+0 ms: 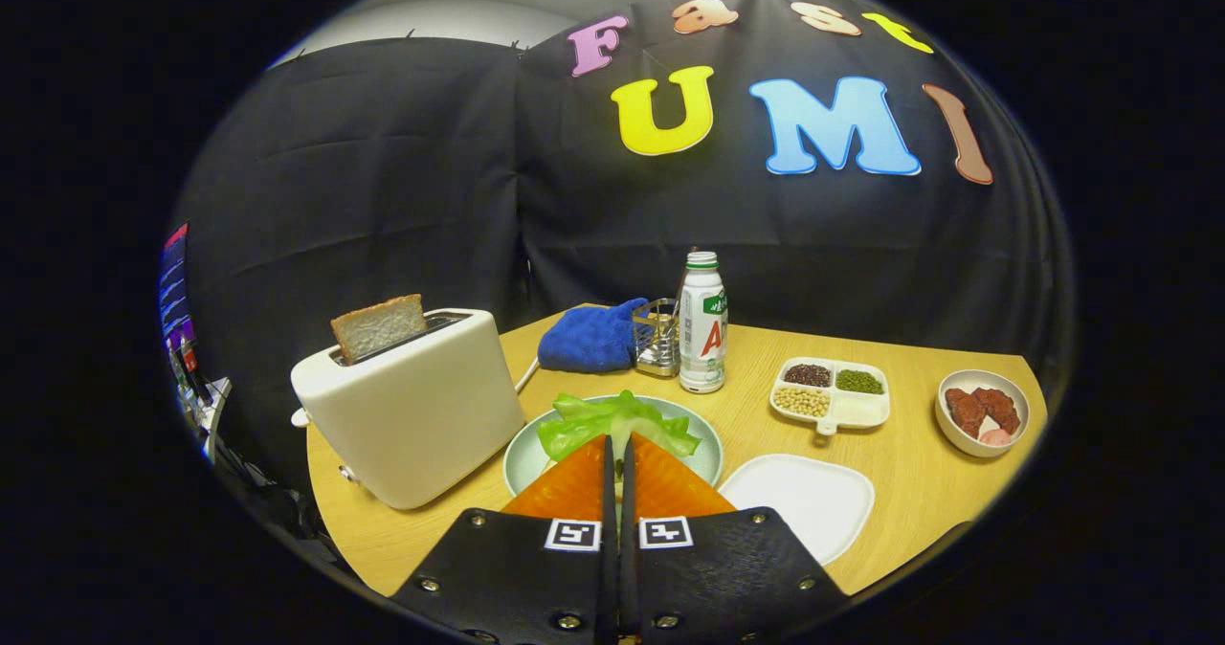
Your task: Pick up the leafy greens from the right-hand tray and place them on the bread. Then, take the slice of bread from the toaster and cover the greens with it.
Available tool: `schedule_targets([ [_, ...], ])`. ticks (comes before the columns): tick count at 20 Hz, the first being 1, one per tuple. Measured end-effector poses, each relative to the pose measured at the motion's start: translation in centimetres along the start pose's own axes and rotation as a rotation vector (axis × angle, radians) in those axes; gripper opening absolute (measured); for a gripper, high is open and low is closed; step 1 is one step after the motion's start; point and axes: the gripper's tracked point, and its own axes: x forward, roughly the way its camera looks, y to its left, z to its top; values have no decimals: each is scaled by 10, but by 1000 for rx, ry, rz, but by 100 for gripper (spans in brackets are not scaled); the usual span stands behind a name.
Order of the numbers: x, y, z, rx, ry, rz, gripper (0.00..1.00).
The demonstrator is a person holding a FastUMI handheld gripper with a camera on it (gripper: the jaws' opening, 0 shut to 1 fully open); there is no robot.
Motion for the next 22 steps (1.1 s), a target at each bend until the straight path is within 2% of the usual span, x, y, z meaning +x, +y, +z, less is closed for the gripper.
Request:
schedule_targets([
  [5, 31, 16, -7, 64, 16, 1, 1],
  [10, 46, 20, -18, 29, 32, -56, 1],
  [11, 46, 22, -20, 42, 41, -50, 6],
  [13, 46, 22, -25, 42, 53, -58, 8],
  [14, 46, 18, -28, 33, 56, -69, 12],
  [17, 39, 13, -25, 24, 46, -95, 45],
  [18, 35, 8, -24, 16, 31, -123, 51],
  [19, 28, 4, -20, 16, 10, -143, 54],
  [22, 3, 8, -6, 24, -71, -168, 54],
])
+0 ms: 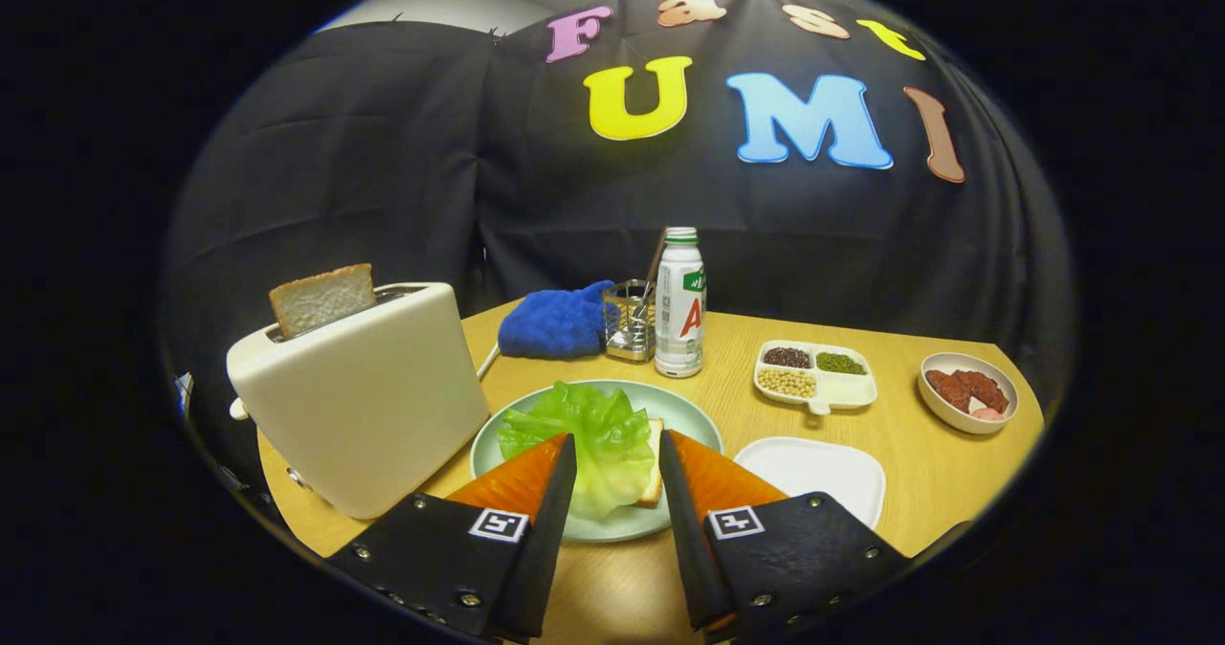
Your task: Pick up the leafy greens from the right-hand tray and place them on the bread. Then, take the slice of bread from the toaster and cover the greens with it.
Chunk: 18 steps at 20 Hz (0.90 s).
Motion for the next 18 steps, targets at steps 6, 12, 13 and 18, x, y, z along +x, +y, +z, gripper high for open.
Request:
schedule_targets([
  [6, -46, 28, 30, 6, -139, -43, 54],
  [12, -71, 79, 49, -28, -223, -36, 54],
  [13, -73, 85, 49, -32, -230, -37, 56],
  [18, -72, 135, 54, -29, -224, 33, 56],
])
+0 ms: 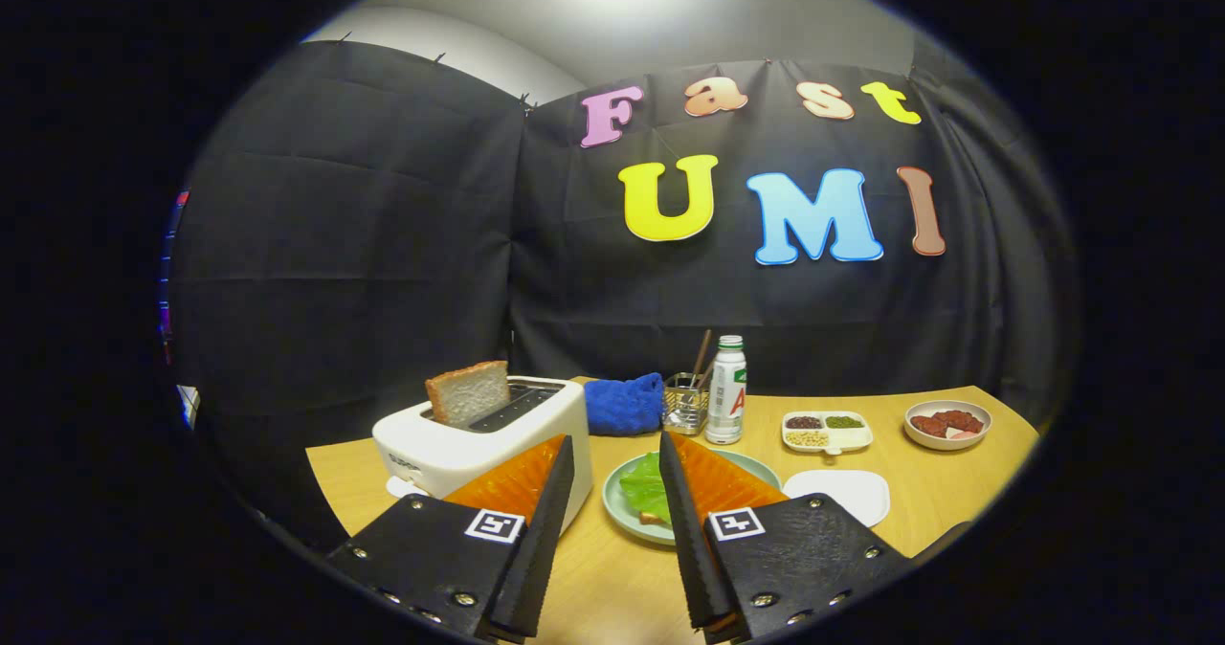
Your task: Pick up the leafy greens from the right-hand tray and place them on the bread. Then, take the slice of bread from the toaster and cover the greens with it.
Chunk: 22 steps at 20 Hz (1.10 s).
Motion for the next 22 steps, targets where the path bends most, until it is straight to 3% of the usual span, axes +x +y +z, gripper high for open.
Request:
schedule_targets([
  [5, 15, 59, 4, -33, 3, 101, 57],
  [10, 35, 99, 10, -20, 11, 125, 57],
  [22, 80, 129, 6, -18, 27, 51, 57],
])
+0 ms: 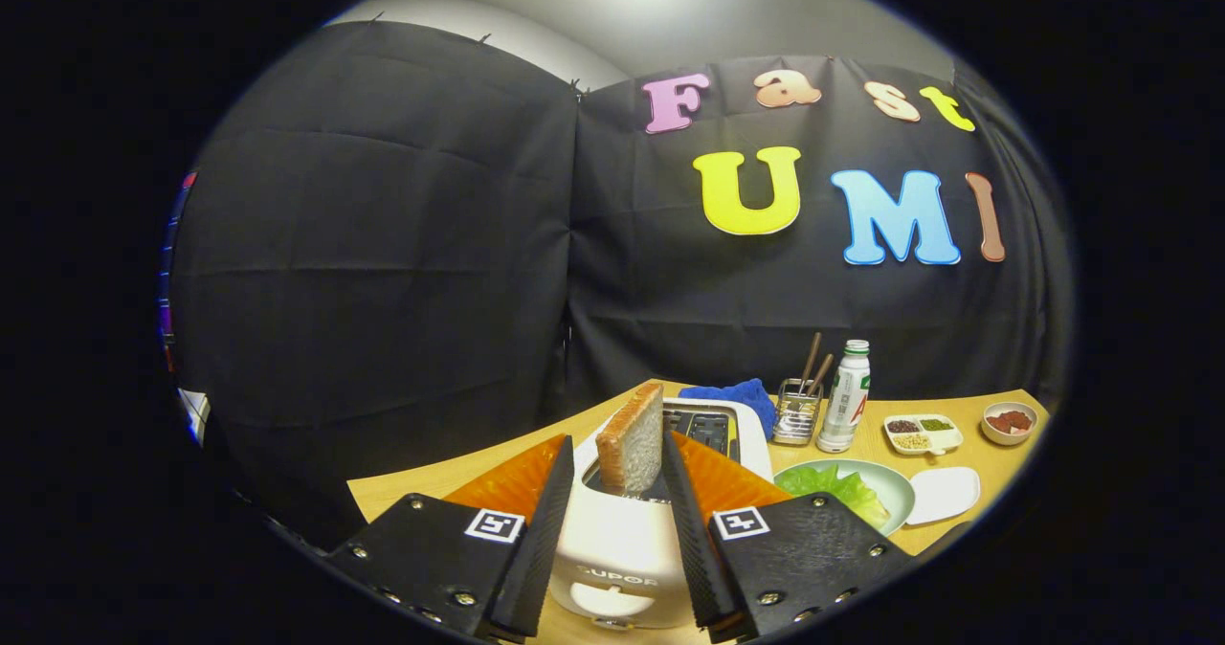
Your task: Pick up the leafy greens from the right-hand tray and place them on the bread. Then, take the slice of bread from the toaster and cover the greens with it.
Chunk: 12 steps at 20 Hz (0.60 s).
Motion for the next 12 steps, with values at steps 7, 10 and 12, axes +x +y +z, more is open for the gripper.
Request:
schedule_targets([
  [7, 20, -10, -1, -4, 37, -83, 57],
  [10, 23, -12, -1, -3, 42, -99, 57],
  [12, 19, -18, 0, -20, 38, -128, 20],
])
